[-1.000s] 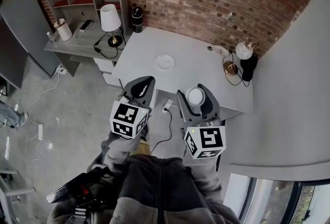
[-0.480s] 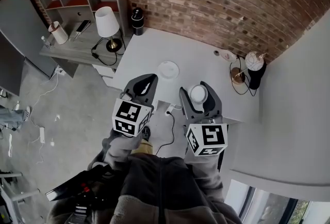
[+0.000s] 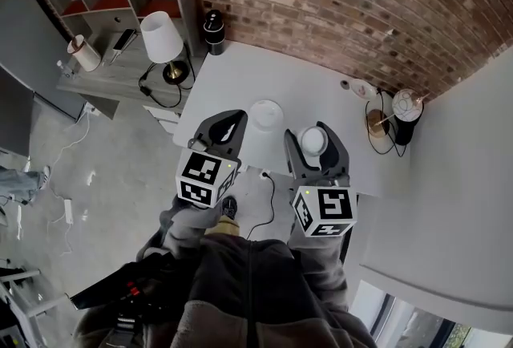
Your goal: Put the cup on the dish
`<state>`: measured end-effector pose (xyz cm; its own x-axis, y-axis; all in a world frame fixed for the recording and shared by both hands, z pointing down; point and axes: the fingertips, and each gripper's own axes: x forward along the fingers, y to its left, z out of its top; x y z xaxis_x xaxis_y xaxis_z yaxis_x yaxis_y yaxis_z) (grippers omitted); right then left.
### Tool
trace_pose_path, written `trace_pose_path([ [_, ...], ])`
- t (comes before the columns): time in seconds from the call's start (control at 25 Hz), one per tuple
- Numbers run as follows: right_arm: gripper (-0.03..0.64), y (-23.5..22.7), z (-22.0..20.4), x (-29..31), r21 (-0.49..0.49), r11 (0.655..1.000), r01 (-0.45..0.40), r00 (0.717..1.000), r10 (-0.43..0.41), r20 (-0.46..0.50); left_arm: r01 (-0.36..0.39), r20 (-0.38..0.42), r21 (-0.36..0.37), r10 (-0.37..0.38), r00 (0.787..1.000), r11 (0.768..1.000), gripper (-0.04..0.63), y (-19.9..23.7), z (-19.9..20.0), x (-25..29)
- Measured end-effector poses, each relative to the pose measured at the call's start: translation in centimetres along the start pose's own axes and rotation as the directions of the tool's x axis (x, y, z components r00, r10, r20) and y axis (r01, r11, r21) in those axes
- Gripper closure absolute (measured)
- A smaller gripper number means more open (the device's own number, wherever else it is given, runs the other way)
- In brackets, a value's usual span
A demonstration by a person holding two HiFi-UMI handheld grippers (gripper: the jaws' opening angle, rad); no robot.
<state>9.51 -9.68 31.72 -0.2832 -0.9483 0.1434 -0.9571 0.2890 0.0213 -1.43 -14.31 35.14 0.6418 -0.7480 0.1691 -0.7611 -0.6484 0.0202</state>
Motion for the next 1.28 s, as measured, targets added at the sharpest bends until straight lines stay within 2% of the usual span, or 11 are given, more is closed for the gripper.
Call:
trace_pose_path([
  [0.68,0.351,-0.8,-1.0,8.9,0.034,0.999,0.032,0.998,-0.030,-0.060,0.029,-0.039,-0.031,-0.030,0.999,0.999,0.591,7.1,-0.4,5.6],
  [1.0,0.351,-2.2,-3.9,9.7,0.065,0.996,0.068,0.990,-0.060,-0.126,0.059,-0.087,-0.061,-0.064,0.994,0.996,0.591,7.1,-2.1,7.7],
  [1.28,0.351,-5.5,-8.6,9.3,0.112,0.991,0.077,0.978,-0.053,-0.203,0.026,-0.151,-0.075,-0.037,0.988,0.997,0.591,5.7,-4.6,10.1],
])
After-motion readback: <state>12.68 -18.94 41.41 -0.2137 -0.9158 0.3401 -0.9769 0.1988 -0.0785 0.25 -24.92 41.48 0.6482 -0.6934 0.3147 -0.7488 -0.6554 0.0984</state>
